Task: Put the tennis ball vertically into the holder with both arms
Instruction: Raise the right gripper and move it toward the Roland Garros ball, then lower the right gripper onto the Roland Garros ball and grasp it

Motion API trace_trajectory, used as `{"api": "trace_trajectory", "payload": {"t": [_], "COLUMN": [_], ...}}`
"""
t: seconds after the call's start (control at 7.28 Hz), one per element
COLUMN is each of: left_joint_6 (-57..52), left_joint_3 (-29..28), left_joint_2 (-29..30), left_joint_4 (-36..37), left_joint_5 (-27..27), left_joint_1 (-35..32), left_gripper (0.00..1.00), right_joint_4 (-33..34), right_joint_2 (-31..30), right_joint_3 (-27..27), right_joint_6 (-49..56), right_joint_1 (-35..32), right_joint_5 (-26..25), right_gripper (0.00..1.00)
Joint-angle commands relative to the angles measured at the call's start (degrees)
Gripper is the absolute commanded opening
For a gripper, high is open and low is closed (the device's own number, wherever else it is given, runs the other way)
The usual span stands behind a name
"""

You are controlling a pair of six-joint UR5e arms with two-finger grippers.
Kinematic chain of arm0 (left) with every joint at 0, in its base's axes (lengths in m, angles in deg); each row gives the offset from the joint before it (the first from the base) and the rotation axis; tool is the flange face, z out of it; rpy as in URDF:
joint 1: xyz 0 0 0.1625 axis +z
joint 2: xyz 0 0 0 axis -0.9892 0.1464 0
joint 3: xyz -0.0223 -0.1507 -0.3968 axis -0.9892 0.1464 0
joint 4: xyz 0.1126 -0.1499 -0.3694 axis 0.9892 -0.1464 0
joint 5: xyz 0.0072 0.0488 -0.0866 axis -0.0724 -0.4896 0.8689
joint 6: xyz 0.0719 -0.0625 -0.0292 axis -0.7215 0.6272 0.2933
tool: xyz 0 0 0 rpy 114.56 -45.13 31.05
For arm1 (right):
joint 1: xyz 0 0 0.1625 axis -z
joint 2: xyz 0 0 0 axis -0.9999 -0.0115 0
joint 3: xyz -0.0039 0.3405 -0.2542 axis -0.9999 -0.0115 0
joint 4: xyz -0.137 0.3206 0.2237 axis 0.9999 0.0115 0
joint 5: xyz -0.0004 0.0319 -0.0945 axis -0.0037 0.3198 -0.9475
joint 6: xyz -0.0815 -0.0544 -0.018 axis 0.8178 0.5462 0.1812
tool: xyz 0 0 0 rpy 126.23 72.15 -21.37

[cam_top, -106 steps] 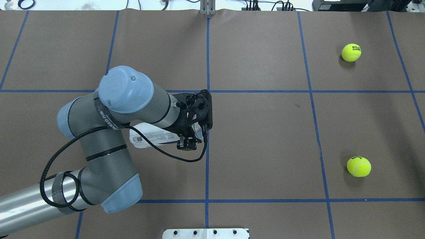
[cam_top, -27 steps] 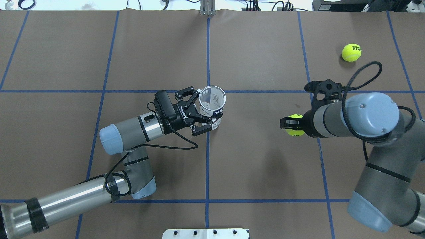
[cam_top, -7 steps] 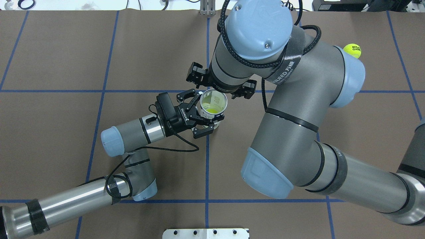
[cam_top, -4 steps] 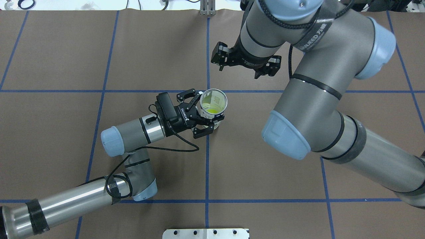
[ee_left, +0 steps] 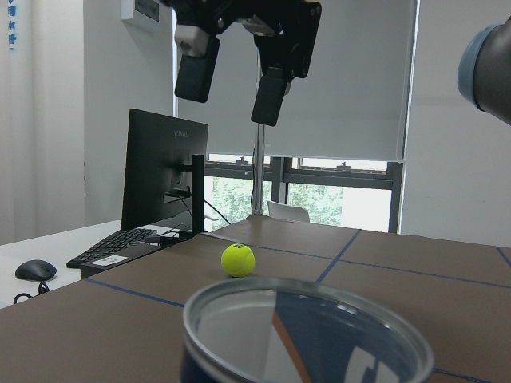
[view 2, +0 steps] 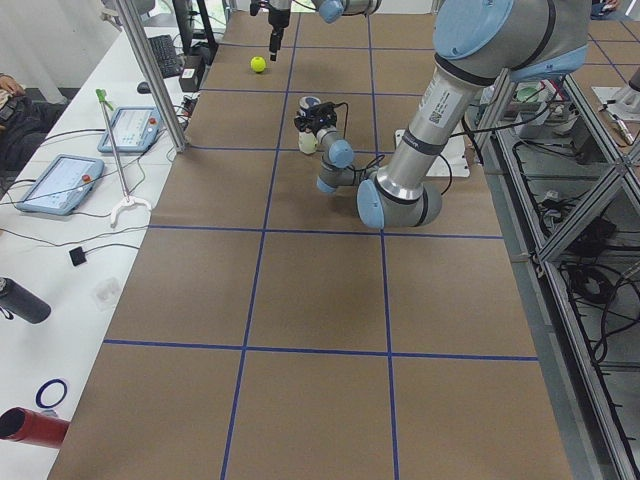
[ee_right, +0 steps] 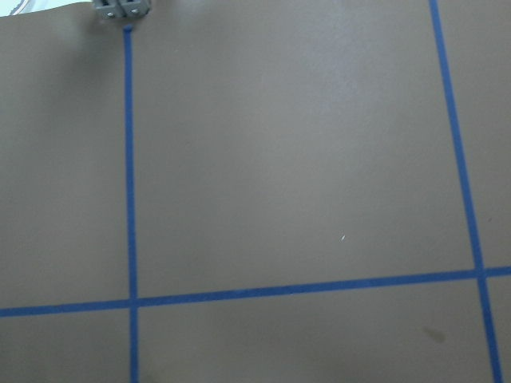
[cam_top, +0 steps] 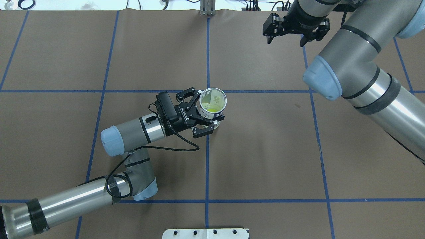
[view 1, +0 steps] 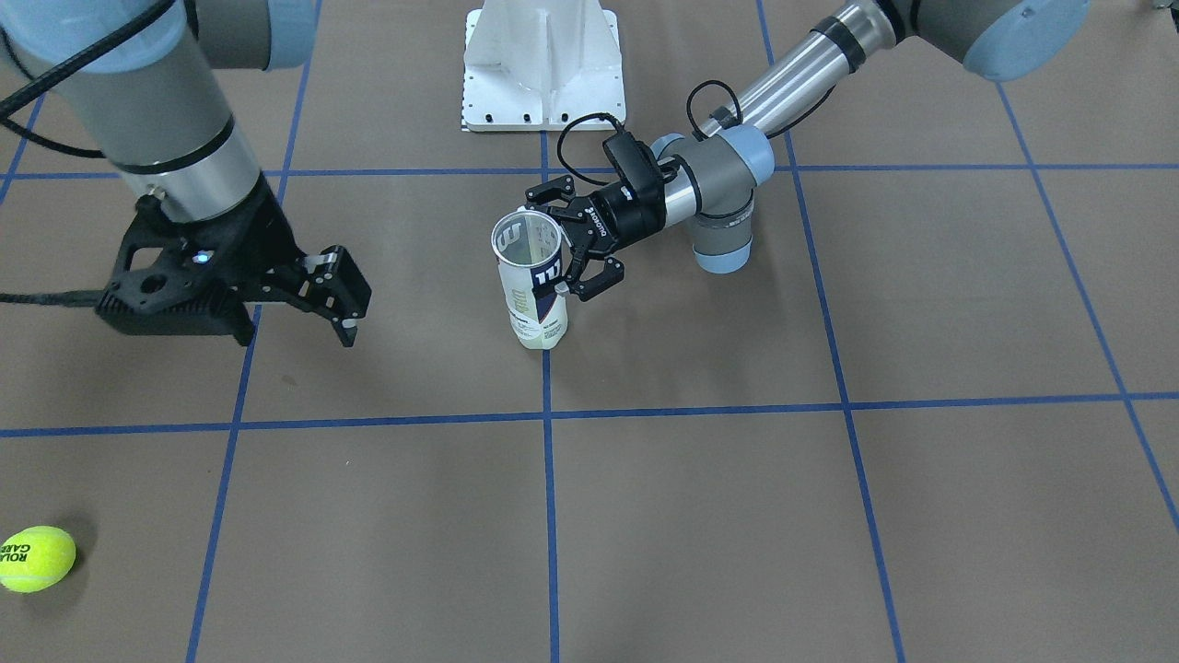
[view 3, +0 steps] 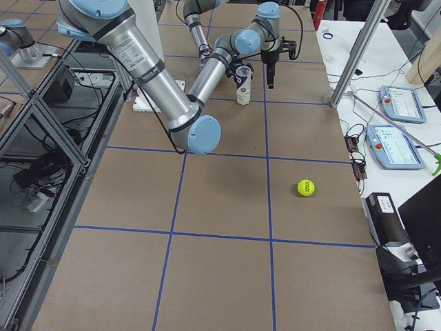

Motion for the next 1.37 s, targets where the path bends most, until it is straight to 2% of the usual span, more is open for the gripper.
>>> {"api": "trace_trajectory", "payload": {"t": [0.0,0.55,0.82,1.1,1.24], "left_joint_6": [0.1,0.4,0.5,0.5,0.5], "left_joint_3": [-0.1,-0.2,-0.5,-0.5,-0.5], "left_joint_2": [0.0,0.0,-0.2,-0.3,-0.3], "left_joint_4": [0.1,0.2,0.3,0.3,0.3], "left_joint_5": [0.0,0.0,0.0,0.0,0.1], "left_joint_1": [-0.3,-1.7,-2.2,-2.2,-2.2], "left_gripper": [0.98,0.99,0.99,0.99,0.99], "right_joint_4": [-4.4,-5.0,-11.2,-14.7,-15.8], "right_joint_2": [-1.1,-2.1,-3.5,-5.3,-7.6], "right_joint_3": [-5.9,-8.9,-13.5,-18.0,-18.1], "right_joint_6": [6.2,12.3,15.1,21.0,24.2], "right_joint_1": [-3.9,-7.4,-9.4,-11.7,-13.1], "right_joint_5": [1.8,3.1,4.7,4.8,5.5], "right_gripper": [0.99,0.99,0.99,0.99,0.99]}}
